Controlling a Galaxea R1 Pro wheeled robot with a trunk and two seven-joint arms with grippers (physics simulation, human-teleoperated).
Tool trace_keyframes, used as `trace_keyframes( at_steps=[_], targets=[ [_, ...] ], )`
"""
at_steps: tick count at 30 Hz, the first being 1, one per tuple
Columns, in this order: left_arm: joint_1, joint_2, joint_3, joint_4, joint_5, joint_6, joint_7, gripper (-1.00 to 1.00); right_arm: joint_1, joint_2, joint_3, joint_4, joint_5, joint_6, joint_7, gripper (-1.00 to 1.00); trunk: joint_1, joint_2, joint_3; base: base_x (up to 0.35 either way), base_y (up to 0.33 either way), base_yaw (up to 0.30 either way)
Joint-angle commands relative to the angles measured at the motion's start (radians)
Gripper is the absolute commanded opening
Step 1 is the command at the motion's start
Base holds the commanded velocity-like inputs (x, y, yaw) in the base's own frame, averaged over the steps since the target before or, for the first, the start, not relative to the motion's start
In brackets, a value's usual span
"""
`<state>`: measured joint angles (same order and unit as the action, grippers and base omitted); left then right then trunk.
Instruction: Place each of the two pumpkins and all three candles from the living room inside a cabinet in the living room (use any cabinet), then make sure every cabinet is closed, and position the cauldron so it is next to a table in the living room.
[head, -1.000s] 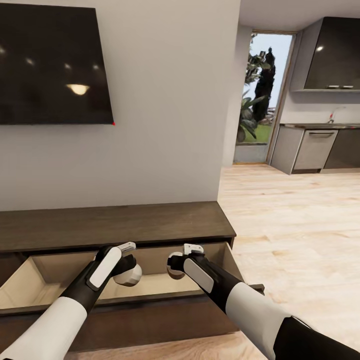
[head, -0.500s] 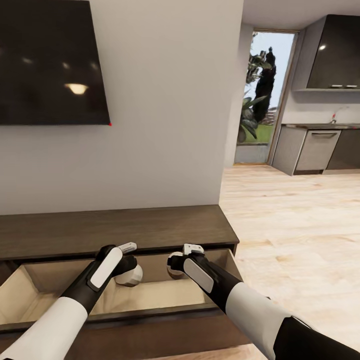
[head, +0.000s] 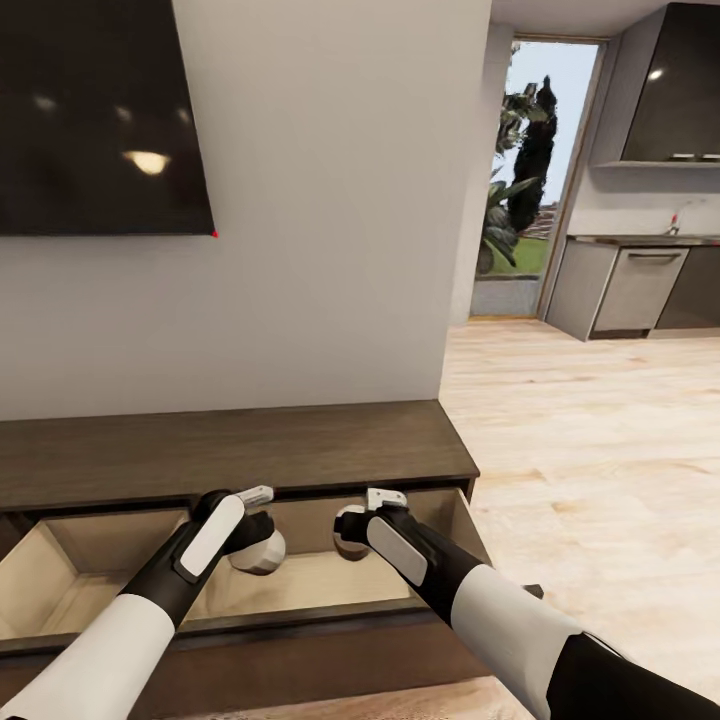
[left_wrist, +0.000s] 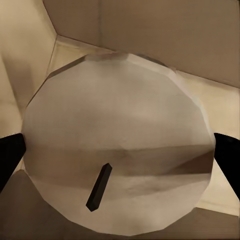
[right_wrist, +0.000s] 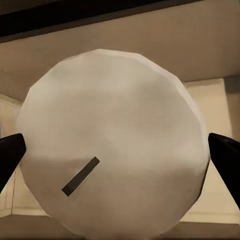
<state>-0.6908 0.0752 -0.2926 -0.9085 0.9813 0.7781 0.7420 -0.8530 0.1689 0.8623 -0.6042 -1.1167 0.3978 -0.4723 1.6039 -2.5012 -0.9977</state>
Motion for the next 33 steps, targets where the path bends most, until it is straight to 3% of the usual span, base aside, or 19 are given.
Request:
trace_keyframes(
  at_steps=[1,21,22,33],
  targets=[
    [-0.001,0.001,-0.004,-0.001,0.01,-0.001,0.01,-1.0,-0.001,0.0,0.004,-0.002,-0.005,0.002,-0.009,-1.0,0.0,-0.001,-0.005,0.0,0.0,0.0],
    [-0.001,-0.003,-0.005,0.002,0.01,0.002,0.016,-1.0,-0.001,0.001,0.004,0.0,-0.006,0.035,-0.009,-1.0,0.009,-0.006,-0.082,0.0,0.0,0.0],
    [-0.001,-0.003,-0.005,0.002,0.01,0.003,0.016,-1.0,-0.001,0.001,0.004,0.0,-0.006,0.035,-0.009,1.0,0.01,-0.006,-0.086,0.0,0.0,0.0],
    [-0.001,-0.002,-0.005,-0.004,0.011,0.003,0.015,-1.0,-0.001,0.001,0.004,0.0,-0.005,0.035,-0.009,1.0,0.01,-0.006,-0.09,0.0,0.0,0.0]
  ],
)
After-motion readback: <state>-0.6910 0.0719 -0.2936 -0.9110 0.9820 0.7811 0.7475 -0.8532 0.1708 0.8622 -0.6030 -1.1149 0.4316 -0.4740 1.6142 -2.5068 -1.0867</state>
